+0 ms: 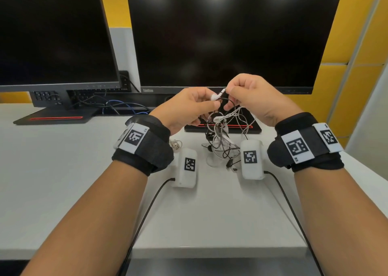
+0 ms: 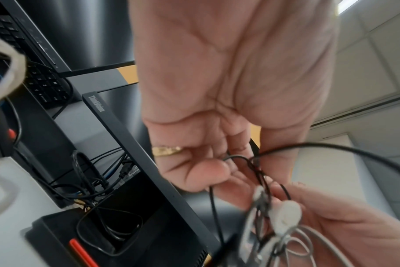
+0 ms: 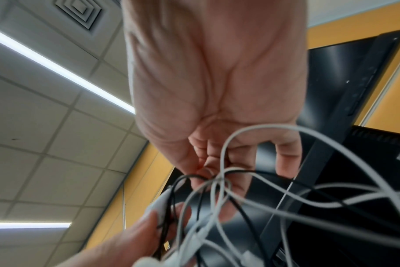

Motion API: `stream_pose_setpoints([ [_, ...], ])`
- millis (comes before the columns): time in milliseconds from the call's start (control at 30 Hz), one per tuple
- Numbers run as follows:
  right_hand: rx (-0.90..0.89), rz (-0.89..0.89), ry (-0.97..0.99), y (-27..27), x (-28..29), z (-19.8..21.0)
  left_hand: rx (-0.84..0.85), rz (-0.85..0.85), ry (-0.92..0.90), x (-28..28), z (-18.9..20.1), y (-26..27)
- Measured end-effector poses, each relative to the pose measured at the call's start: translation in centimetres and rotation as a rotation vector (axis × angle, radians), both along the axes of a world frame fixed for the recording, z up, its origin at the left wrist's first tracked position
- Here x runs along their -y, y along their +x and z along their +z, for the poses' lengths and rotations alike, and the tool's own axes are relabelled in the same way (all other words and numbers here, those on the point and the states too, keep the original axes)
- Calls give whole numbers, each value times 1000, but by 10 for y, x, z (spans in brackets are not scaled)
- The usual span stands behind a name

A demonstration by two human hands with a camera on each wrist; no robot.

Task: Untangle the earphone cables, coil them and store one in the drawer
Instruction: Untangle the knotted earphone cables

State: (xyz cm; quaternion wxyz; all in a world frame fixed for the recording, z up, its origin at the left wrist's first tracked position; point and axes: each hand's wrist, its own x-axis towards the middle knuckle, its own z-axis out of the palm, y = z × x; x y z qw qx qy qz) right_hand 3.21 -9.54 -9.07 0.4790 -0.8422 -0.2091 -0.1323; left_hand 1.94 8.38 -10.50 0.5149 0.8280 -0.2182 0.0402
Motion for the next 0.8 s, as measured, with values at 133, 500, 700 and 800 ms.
stream_pose_setpoints([
  [133,29,-50,-34,3,2,-1,-55,-56,-6,1,2,-3],
  [500,90,-139,-89,4,-2,-1,-36,-14,9,3,1,-3],
  [700,12,-2,-54,-2,-2,-1,2,49,0,1,1,0],
  [800,42,0,-103,-2,-2,-1,26,78,-33,0,0,2],
])
